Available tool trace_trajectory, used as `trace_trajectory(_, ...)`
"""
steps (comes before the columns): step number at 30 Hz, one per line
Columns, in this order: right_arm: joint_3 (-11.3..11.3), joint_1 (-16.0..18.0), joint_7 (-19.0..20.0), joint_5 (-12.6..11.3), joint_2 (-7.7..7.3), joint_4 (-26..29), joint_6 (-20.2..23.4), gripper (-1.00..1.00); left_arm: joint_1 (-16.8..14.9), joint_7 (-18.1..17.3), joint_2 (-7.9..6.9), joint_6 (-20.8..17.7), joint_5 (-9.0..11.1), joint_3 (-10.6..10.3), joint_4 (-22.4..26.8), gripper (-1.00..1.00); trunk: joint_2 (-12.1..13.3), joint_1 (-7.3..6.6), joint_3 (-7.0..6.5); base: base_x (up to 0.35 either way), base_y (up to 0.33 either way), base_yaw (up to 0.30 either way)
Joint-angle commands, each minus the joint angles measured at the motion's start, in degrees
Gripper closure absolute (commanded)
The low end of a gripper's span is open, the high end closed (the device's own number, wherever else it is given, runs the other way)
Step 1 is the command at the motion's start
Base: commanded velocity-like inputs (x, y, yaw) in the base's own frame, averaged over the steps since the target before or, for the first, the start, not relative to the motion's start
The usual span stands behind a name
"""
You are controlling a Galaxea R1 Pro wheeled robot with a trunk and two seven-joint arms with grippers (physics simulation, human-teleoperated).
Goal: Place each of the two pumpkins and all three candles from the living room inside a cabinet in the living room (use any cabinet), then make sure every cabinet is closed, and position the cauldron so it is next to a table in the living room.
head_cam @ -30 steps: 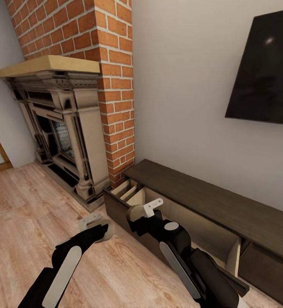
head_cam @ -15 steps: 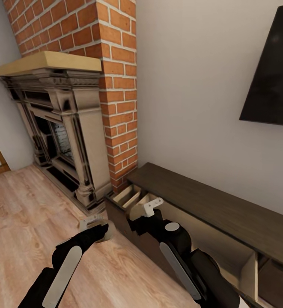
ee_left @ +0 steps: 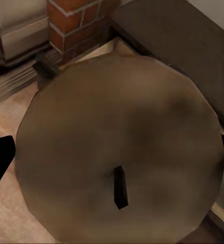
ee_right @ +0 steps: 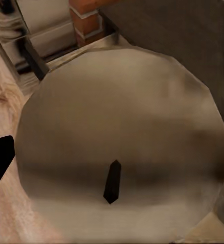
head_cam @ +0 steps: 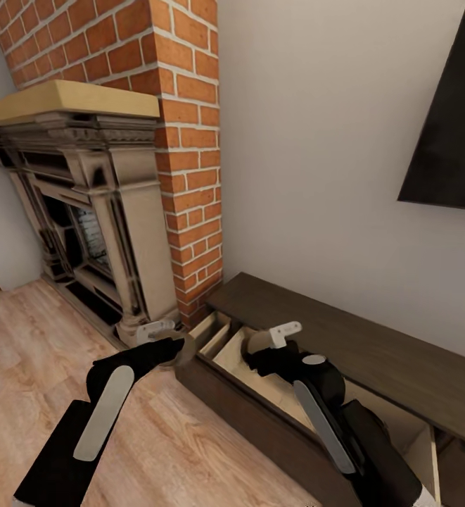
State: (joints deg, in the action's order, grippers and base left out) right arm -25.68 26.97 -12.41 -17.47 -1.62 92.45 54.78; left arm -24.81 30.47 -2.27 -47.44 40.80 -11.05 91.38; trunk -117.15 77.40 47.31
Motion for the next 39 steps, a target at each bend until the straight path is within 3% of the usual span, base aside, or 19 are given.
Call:
trace_trajectory(1, 0.18, 0.10, -0.57, -0.78, -0.09, 0.05, 0.24, 1.00, -0.53, 0.62, -0.01, -0.70, 0.49, -0.13, 0.19, 1.00, -0.03, 0.00, 0.04, 0.013, 0.015, -0.242)
trace_trajectory(6, 2.45, 0.31, -0.58, -0.77, -0.13, 0.09, 2.58, 1.00, -3.42, 0.58, 0.50, -3.56, 0.61, -0.14, 0.45, 1.00, -0.03, 0.00, -0.02, 0.005, 0.006, -0.264)
trace_trajectory(8, 3.25, 0.42, -0.55, -0.79, -0.14, 0.09, 4.68, 1.00, -4.41, 0.48, 1.67, -5.89, 0.59, 0.01, 0.26, 1.00, -0.03, 0.00, -0.02, 0.002, 0.002, -0.274)
trace_trajectory(10, 4.47, 0.40, -0.43, -0.89, -0.23, 0.10, 5.22, 1.00, -5.41, 0.26, 4.20, -8.11, 0.44, 0.15, -0.41, 1.00, -0.03, 0.00, -0.02, 0.001, 0.001, -0.277)
trace_trajectory(12, 5.18, 0.37, -0.37, -0.96, -0.21, 0.10, 5.22, 1.00, -5.63, 0.15, 4.74, -8.45, 0.43, 0.18, -1.14, 1.00, -0.03, 0.00, -0.03, 0.000, 0.000, -0.278)
trace_trajectory(13, 6.76, 0.21, -0.28, -1.04, -0.16, 0.10, 5.22, 1.00, -5.84, 0.06, 5.22, -8.53, 0.42, 0.22, -2.14, 1.00, -0.03, 0.00, -0.03, 0.000, 0.000, -0.278)
trace_trajectory(21, 7.21, 0.14, -0.31, -1.08, 0.05, 0.10, 5.22, 1.00, -5.52, -0.07, 5.44, -8.46, 0.49, 0.28, -2.47, 1.00, -0.03, 0.00, -0.03, 0.000, 0.152, -0.279)
trace_trajectory(30, 8.12, 0.07, -0.57, -0.80, -0.51, 0.10, 5.22, 1.00, -5.99, 0.17, 5.88, -8.21, 0.35, -0.25, -6.98, 1.00, -0.03, 0.00, -0.03, 0.000, 0.310, -0.279)
trace_trajectory(39, 7.94, 0.01, -0.54, -0.85, -0.45, 0.10, 5.22, 1.00, -6.03, 0.12, 6.00, -8.12, 0.41, -0.29, -7.58, 1.00, -0.03, 0.00, -0.03, 0.000, 0.328, -0.279)
